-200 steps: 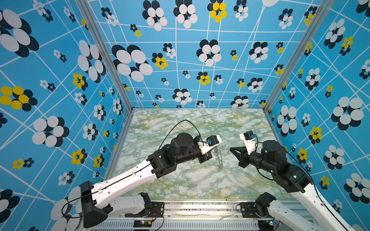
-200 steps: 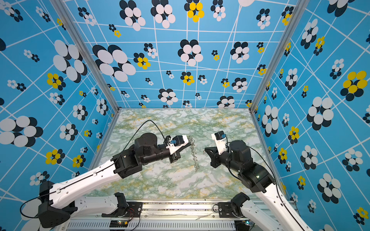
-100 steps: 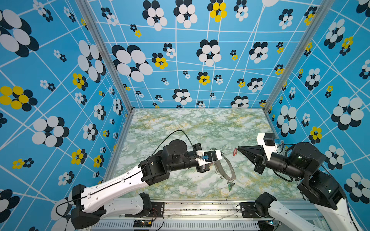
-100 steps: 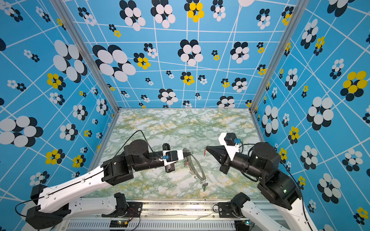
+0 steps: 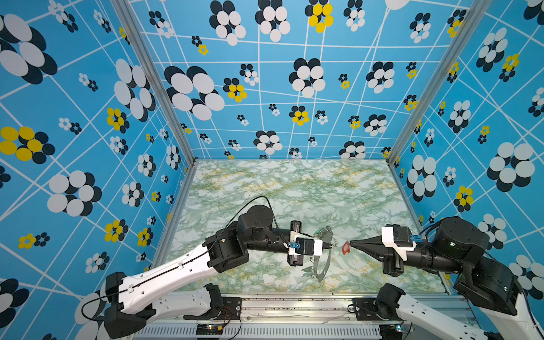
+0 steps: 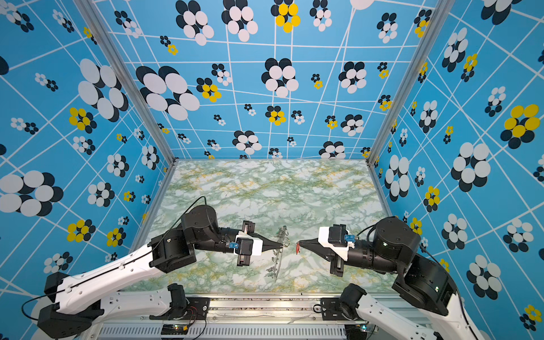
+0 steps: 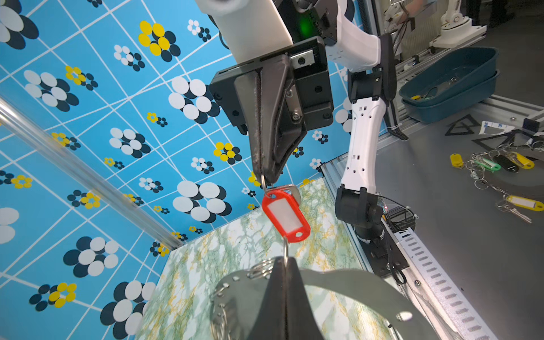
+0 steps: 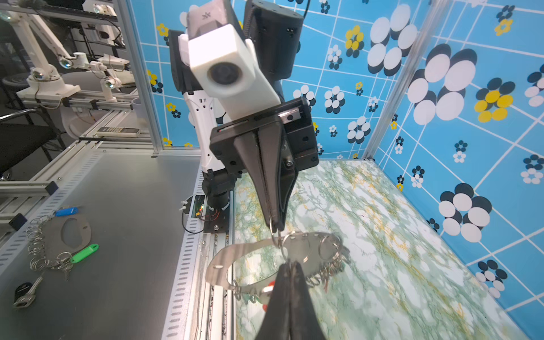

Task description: Put the keys on the keyring

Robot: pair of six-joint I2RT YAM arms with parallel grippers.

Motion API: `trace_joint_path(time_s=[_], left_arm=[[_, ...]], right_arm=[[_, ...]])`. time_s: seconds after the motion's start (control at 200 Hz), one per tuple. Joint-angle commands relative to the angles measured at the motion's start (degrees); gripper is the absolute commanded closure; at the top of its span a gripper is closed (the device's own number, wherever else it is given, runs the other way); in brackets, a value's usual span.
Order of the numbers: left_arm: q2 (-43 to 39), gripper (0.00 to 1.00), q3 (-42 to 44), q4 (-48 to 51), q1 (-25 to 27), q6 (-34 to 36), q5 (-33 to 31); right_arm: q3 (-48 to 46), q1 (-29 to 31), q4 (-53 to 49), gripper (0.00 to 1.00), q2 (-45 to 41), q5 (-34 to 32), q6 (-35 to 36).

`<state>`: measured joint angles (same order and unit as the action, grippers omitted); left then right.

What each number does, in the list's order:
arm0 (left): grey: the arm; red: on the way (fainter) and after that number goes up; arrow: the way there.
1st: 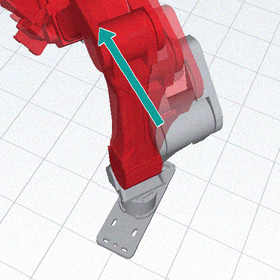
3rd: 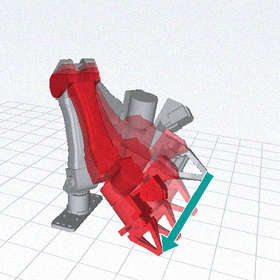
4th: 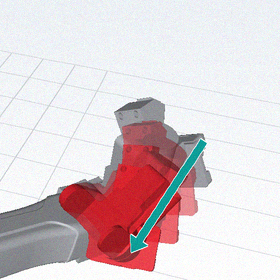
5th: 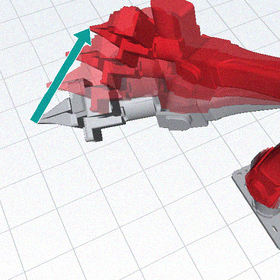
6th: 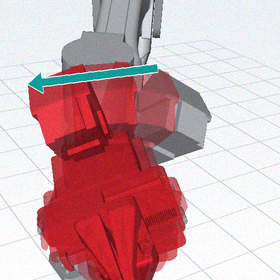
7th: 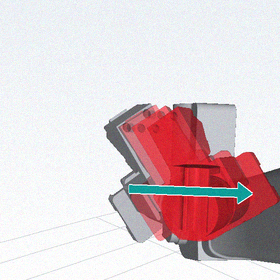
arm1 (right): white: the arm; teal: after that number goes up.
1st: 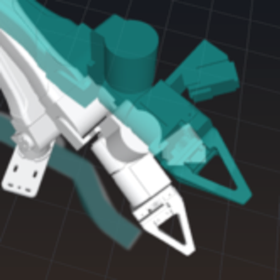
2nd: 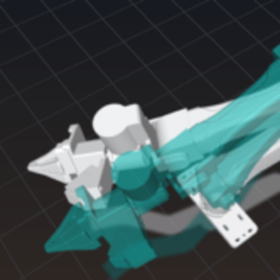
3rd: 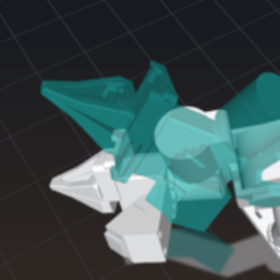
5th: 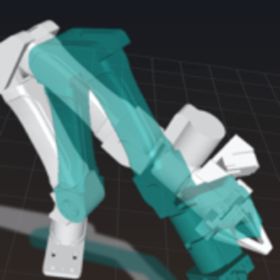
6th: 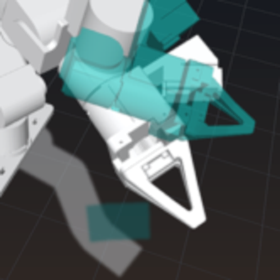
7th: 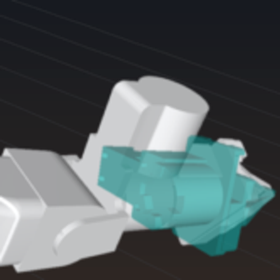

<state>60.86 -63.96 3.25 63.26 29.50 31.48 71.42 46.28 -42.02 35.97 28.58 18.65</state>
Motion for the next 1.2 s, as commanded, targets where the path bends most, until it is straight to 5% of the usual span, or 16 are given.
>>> trace_joint_path(time_s=[0.0, 0.595, 1.194], left_arm=[[-0.02, 1.0, 2.11, -8.13, -2.48, -4.31, 7.21], [0.05, 1.0, 3.28, -12.31, -6.4, -8.89, 15.78], [1.54, 1.0, 0.14, -8.59, -1.64, -2.55, 9.91]], right_arm=[[1.88, 1.55, -2.5, 1.0, 0.64, -1.74, 2.58], [0.0, 3.36, -0.08, 1.0, 2.8, -0.03, 2.65], [-1.28, 3.97, 2.53, 1.0, 0.68, 3.18, 1.0]])
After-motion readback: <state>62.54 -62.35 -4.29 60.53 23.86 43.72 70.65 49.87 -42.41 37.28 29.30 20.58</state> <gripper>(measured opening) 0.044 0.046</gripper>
